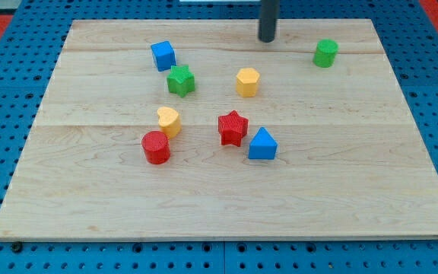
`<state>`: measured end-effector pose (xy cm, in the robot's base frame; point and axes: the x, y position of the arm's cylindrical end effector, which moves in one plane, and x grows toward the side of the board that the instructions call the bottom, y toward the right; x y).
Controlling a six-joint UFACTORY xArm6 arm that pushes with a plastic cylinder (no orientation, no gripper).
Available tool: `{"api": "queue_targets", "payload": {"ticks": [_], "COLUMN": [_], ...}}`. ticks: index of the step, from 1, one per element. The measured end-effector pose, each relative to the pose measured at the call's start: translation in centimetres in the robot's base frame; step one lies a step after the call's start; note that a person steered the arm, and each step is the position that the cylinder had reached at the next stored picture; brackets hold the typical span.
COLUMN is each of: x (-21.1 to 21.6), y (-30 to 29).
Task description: Move green circle right to the blue cube
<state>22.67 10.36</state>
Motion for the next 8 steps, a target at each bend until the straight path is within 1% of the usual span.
{"api": "queue_targets", "payload": {"ticks": [1, 2, 3, 4, 5, 6, 7, 8], "x": [-3.4, -3.5, -2.7, -2.4, 1.1, 1.1, 3.5, 4.4], "y": [4.8, 7.3, 11.8, 12.2, 12.9, 12.9, 12.9, 12.9]}}
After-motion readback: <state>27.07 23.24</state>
